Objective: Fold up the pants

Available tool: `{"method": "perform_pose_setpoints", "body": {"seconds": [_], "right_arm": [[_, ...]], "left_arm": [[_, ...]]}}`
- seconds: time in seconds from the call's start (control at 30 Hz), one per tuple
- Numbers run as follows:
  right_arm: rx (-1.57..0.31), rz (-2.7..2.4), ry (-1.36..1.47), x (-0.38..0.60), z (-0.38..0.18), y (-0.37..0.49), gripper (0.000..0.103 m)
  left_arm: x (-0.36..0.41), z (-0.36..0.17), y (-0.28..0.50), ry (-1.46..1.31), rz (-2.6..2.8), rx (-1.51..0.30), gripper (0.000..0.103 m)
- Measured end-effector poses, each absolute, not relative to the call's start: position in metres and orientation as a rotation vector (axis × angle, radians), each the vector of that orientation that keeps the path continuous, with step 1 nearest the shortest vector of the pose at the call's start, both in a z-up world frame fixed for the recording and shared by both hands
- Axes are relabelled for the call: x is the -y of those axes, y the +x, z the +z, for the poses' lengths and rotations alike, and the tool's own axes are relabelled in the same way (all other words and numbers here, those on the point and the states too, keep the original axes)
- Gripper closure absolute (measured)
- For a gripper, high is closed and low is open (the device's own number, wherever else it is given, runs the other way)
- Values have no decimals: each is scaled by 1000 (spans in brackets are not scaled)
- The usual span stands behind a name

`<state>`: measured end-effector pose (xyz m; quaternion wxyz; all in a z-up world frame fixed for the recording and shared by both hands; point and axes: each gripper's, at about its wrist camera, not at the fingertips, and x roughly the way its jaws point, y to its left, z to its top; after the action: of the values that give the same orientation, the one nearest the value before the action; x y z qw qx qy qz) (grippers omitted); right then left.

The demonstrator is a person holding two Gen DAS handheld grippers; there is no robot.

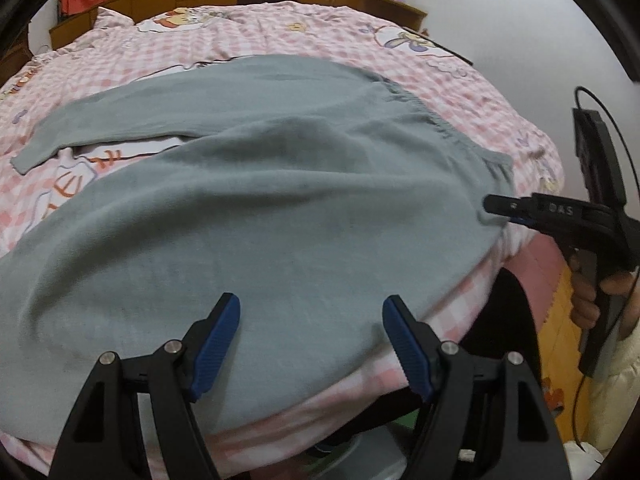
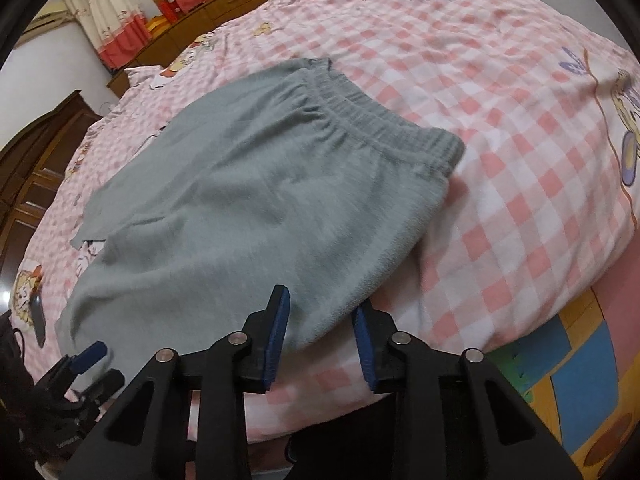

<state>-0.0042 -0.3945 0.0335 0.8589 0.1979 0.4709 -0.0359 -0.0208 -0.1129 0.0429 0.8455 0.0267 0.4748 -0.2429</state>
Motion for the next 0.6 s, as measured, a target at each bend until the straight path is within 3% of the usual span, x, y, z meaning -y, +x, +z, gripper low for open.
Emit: {"method": "perform_pose_setpoints", "body": {"seconds": [0.1,0.17,0.6], "right_arm": [[-975,-74,378,391,39,0,96],[-956,-52,367,390,46,1,99],[-845,27,367,388,94,14,100]], "left_arm": [[115,45,-23,58,-530,-998,26],[117,45,-25,67,-541,-994,25],[129,30,-30,237,-408,-914,26]]}}
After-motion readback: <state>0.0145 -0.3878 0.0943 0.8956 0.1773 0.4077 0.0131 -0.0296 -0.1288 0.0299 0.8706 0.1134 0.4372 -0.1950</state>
